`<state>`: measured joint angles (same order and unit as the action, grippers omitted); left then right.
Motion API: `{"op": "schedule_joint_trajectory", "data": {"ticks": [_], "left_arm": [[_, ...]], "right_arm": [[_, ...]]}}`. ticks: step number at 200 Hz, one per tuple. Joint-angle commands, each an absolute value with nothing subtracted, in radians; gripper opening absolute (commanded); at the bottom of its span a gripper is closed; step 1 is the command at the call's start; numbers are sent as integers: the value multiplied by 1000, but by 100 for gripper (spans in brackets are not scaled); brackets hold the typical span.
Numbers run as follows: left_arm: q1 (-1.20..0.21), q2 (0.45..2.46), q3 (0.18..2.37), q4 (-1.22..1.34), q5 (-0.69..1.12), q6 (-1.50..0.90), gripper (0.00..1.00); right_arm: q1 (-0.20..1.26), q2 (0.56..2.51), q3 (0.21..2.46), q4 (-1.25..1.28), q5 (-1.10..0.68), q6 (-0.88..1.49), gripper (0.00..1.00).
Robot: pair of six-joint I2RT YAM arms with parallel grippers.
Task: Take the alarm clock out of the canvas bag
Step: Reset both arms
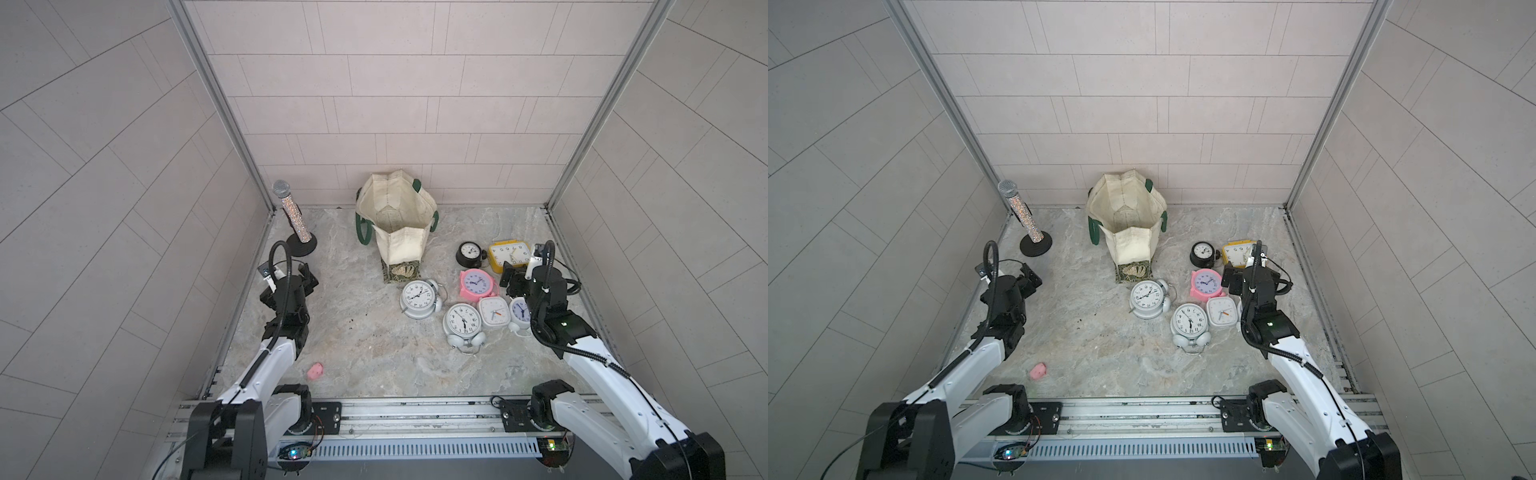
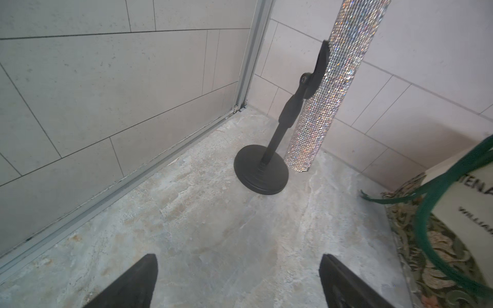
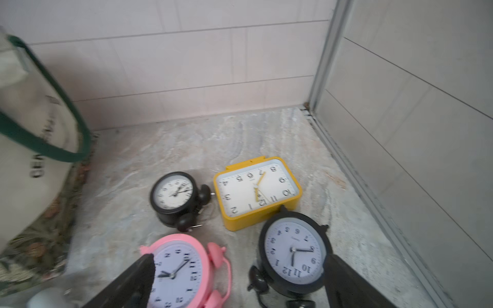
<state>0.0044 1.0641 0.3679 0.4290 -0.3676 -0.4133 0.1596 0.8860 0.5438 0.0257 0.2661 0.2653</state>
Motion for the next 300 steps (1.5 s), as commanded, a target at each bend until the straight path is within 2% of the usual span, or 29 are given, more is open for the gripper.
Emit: {"op": "schedule_joint_trajectory", "data": {"ticks": [1, 10, 34, 85, 115, 149, 166, 187, 197, 216, 252, 300], "left_arm": [[9, 1164, 365, 573, -424, -319, 100], [10, 1219, 365, 628, -414, -293, 100], [17, 1225, 451, 454, -400, -299, 100], [17, 1351, 373, 680, -337, -203, 100], [17, 1355, 337, 778, -278, -165, 100], [17, 1398, 299, 893, -302, -157, 100], [21, 1499, 248, 1100, -284, -136, 100], [20, 1560, 284, 1072, -159, -97, 100], [20, 1597, 281, 1145, -152, -84, 100], [20, 1560, 288, 1056, -173, -97, 100], [21, 1577, 288, 1063, -167, -87, 100], [14, 1584, 394, 928, -2, -16, 100]], "right_arm": [[95, 977, 494, 212, 285, 230, 100], [80, 1025, 484, 263, 266, 219, 99], [70, 1153, 460, 402, 273, 161, 100], [66, 1279, 340, 715, 263, 88, 100], [68, 1366, 283, 923, 205, 27, 100], [76, 1419, 271, 985, 190, -15, 100], [76, 1514, 224, 1189, 213, -4, 100], [70, 1635, 195, 1377, 188, -8, 99], [70, 1607, 200, 1321, 186, -7, 99], [71, 1595, 249, 1219, 214, 2, 100], [70, 1577, 361, 979, 268, 25, 100], [71, 1575, 357, 986, 272, 20, 100]]}}
